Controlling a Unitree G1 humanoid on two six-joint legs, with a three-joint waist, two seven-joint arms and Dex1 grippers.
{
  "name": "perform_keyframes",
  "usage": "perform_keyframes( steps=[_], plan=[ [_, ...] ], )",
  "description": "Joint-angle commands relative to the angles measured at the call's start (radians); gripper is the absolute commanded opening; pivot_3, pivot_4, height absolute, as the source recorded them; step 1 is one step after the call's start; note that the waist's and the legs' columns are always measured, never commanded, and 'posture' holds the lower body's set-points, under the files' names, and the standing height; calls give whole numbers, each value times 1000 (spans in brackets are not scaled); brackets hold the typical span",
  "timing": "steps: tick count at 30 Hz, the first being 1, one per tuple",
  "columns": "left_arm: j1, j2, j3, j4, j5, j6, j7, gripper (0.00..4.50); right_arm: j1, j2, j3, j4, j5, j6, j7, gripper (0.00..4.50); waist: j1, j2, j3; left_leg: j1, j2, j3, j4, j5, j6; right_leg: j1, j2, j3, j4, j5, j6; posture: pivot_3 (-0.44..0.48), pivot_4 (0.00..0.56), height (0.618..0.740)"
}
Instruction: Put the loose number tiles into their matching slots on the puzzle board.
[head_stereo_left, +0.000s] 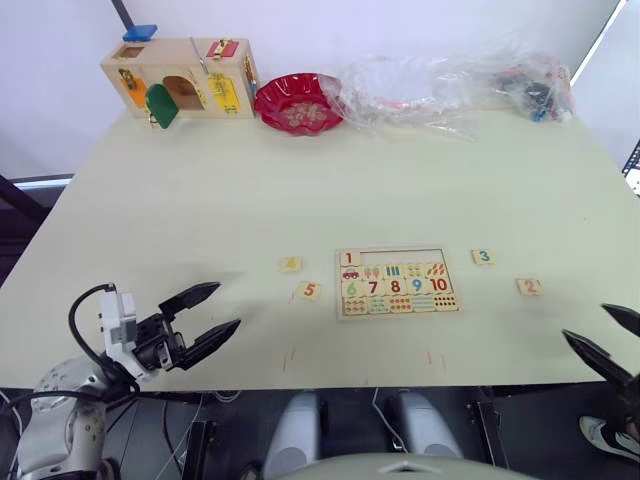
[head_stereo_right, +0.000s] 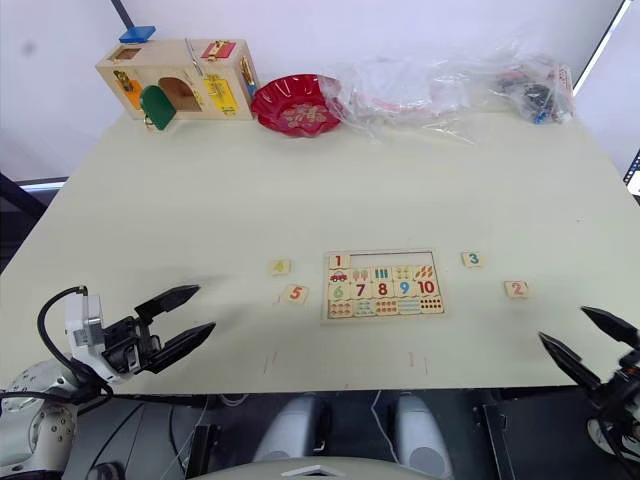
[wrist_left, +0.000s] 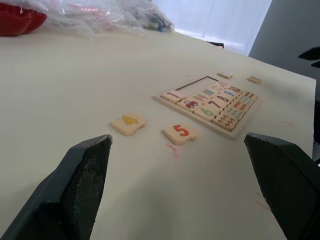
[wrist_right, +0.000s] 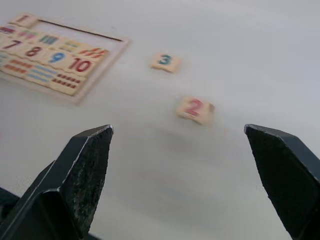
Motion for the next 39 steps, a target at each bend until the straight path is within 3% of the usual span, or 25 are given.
perform_keyframes(
  steps=[1, 14, 21, 23, 26, 31, 39],
  plan=[
    [16, 15, 17, 24, 13, -28, -23, 4500, 31, 5, -26, 26, 4, -62, -3, 4432, 1, 0, 0, 0, 0, 0, 0, 0, 0, 0, 0, 0, 0, 0, 0, 0, 150, 740],
    [-20, 22, 9, 68, 18, -45, -66, 4500, -2, -35, 33, 48, 50, -35, -52, 4432, 5, 0, 0, -1, 0, 2, -1, 0, 0, -1, -2, 1, 0, 0, 0, 0, 150, 740],
    [-87, 52, -19, 61, -17, -6, -156, 4500, -135, -193, 137, 82, -24, -13, -58, 4432, 5, 0, 0, -1, 0, 3, -1, 0, 0, -1, 0, 2, 0, 1, -2, 0, 150, 740],
    [-110, 58, -38, 73, -10, -15, -195, 4500, -204, -251, 192, 127, -79, -33, -65, 4432, 3, -1, 0, -1, -1, 4, -1, 0, 1, -1, 0, 3, -1, 1, -2, 0, 150, 740],
    [-157, 50, -52, 98, -15, -31, -239, 4500, -295, -332, 263, 211, -43, -26, 63, 4432, 4, -1, 1, -1, -1, 10, 0, 0, 1, -2, 0, 4, 0, 2, -1, 0, 150, 740],
    [-196, 34, -60, 104, -37, -51, -292, 4500, -415, -489, 422, 419, -182, -145, 191, 4432, 4, -2, 1, -1, -2, 11, 0, -1, 1, -2, 1, 4, -1, 4, 1, 0, 150, 740],
    [-184, 46, -69, 78, -73, -23, -304, 4500, -733, -544, 662, 783, -331, -365, 341, 4432, -4, -3, 3, -1, -1, 13, 0, -1, 2, -2, 1, 5, 0, 4, 2, 0, 150, 740]
  ],
)
